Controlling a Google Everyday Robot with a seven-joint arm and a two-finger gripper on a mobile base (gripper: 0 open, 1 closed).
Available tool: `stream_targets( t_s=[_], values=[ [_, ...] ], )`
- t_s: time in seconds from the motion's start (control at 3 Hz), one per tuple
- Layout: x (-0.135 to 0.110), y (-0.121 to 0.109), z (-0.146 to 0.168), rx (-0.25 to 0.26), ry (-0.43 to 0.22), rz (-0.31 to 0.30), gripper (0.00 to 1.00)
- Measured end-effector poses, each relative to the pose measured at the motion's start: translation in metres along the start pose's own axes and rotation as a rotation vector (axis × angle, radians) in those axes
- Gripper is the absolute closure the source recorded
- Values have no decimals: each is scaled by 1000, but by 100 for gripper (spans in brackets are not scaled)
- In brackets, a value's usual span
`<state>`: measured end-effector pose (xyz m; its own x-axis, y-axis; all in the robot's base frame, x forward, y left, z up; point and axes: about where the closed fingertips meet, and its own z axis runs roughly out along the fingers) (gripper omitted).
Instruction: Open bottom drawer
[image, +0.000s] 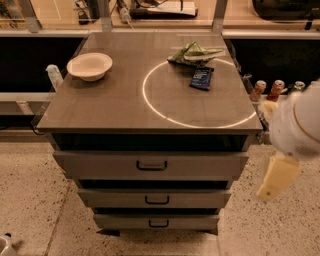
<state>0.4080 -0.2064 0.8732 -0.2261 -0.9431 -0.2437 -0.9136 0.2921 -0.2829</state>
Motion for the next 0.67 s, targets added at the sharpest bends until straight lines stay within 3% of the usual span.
stream_targets(
  t_s=[0.33, 0.67],
  values=[
    [33, 50, 64, -63, -97, 165, 0],
    [48, 67, 86, -59, -99, 216, 0]
  ],
)
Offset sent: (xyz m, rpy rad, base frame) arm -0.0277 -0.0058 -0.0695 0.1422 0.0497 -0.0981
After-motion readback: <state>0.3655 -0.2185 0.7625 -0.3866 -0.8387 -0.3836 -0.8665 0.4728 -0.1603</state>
